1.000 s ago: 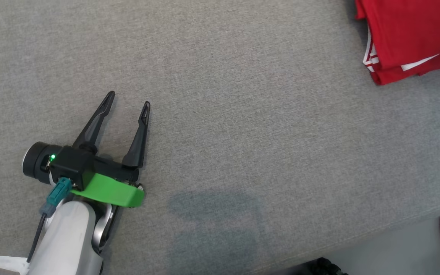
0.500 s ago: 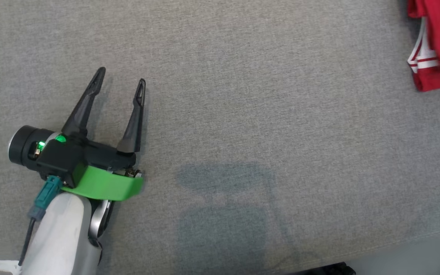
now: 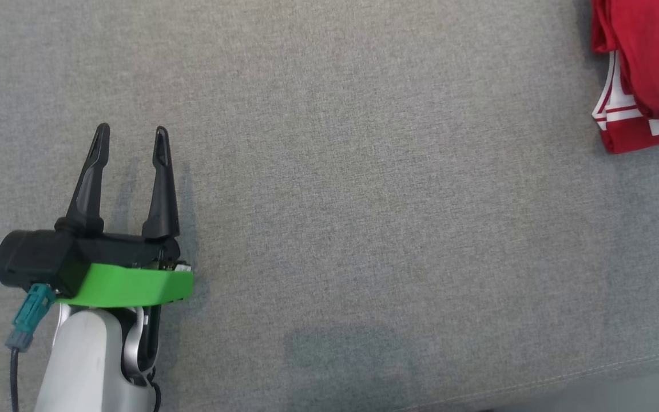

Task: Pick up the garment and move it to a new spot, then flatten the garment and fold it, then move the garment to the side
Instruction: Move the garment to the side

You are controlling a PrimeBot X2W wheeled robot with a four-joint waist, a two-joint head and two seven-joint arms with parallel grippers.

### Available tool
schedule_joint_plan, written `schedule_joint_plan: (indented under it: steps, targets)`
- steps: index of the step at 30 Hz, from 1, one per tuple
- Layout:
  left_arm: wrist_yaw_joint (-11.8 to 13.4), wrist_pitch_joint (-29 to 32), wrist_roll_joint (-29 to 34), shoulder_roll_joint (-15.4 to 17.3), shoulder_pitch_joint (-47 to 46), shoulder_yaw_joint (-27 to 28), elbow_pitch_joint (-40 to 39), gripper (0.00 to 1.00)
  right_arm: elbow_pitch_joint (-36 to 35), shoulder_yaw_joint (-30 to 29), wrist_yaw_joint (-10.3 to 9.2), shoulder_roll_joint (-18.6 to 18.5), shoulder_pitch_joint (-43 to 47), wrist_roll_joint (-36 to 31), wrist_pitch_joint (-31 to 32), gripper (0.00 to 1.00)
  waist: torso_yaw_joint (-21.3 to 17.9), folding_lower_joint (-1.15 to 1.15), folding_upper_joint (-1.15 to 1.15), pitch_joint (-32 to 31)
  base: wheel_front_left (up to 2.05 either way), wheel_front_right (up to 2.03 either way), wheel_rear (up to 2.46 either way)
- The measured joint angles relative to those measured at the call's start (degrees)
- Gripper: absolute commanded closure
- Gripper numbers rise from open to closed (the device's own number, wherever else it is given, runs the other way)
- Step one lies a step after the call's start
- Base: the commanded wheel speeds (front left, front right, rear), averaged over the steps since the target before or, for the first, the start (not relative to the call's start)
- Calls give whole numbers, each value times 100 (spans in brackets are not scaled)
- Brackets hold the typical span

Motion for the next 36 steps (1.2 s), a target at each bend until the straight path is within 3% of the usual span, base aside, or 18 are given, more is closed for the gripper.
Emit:
schedule_joint_plan:
  steps: [10, 16, 28, 36]
  targets:
    - [275, 25, -285, -194, 248, 375, 1042, 0, -884, 393, -2, 448, 1426, 1249, -369, 0, 103, 0, 0, -808, 0, 0, 0]
    - [353, 78, -348, -155, 387, 452, 1372, 0, -1307, 452, -3, 991, 2203, 1728, -375, 0, 257, 0, 0, -1328, 0, 0, 0]
    - [203, 40, -478, -68, 970, 463, 1500, 0, -1790, 891, -3, 1624, 3204, 1499, -366, 0, 592, 0, 0, -2109, 0, 0, 0]
    - [-56, 16, -555, -163, 1143, 458, 1393, 0, -1802, 693, -4, 1774, 3642, 1214, -421, 0, 792, 0, 0, -2346, 0, 0, 0]
